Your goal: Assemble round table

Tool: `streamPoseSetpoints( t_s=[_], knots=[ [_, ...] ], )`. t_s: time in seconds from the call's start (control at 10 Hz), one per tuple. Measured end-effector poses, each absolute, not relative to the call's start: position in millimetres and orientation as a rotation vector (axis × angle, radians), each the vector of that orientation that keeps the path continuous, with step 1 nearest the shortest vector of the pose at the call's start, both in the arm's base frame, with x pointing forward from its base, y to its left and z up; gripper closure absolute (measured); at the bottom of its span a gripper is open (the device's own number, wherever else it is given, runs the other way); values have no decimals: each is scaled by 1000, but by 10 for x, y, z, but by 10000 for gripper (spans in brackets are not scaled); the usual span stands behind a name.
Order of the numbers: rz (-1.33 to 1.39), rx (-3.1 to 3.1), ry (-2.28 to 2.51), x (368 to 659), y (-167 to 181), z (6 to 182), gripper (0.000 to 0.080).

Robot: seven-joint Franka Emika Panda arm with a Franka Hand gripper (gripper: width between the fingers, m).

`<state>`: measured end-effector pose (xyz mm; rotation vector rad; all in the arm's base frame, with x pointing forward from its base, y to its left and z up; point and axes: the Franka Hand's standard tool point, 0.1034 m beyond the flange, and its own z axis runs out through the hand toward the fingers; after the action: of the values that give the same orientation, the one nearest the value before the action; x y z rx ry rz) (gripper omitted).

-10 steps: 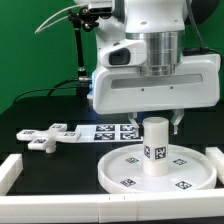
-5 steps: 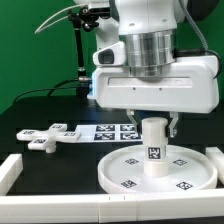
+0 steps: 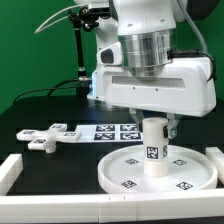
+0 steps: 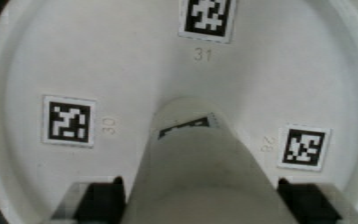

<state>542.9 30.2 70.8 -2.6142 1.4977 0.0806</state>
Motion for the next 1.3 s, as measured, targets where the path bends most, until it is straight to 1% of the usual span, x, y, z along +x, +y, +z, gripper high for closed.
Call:
streamPoseSetpoints(
  t_s=[0.3, 0.5, 0.9, 1.0, 1.1, 1.2, 1.3],
  knots=[
    [148, -2277, 1889, 5437, 321, 706, 390],
    [192, -2115, 2048, 5435, 315, 704, 390],
    [205, -1993, 2165, 5445, 337, 702, 390],
    [203, -2055, 2111, 5443, 336, 695, 231],
    [202, -2135, 2039, 5467, 345, 693, 231],
    [189, -2187, 1980, 5489, 364, 705, 164],
    [181, -2251, 1902, 5483, 359, 699, 153]
  ],
)
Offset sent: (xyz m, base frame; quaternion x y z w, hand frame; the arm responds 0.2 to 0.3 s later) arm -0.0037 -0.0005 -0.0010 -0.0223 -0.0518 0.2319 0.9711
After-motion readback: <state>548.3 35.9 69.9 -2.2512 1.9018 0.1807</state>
